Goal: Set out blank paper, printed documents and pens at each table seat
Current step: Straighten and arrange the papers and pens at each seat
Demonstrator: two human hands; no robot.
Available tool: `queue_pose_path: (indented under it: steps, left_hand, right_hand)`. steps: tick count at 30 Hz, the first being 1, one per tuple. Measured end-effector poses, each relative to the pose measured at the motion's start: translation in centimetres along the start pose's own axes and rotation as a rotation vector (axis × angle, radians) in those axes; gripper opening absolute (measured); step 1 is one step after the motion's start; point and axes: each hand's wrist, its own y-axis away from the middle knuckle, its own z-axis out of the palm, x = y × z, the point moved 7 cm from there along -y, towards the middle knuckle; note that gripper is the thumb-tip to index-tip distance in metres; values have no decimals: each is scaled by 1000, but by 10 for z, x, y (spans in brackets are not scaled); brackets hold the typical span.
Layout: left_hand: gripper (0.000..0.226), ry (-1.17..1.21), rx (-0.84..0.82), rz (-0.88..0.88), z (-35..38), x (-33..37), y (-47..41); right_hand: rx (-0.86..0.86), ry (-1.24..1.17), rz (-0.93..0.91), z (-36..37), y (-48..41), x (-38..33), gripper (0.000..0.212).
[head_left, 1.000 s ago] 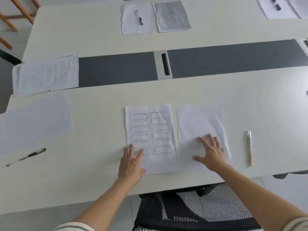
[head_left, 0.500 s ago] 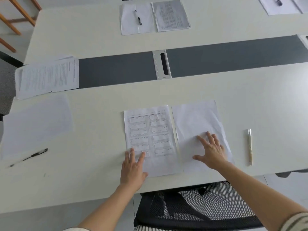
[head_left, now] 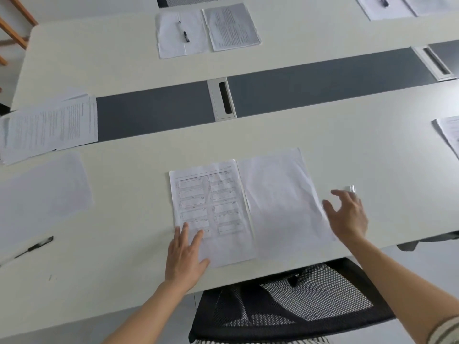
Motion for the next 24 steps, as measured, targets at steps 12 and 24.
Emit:
queue_pose_path:
  steps: [12,24]
  left_hand:
    - [78,-2,-50,-15,4,1,-2]
    - [78,-9,-70,-21,4,1,-3]
  right_hand:
    - [-132,-222,212,9,-9,23,23]
    - [-349,-18,-17,76,8,-53,21]
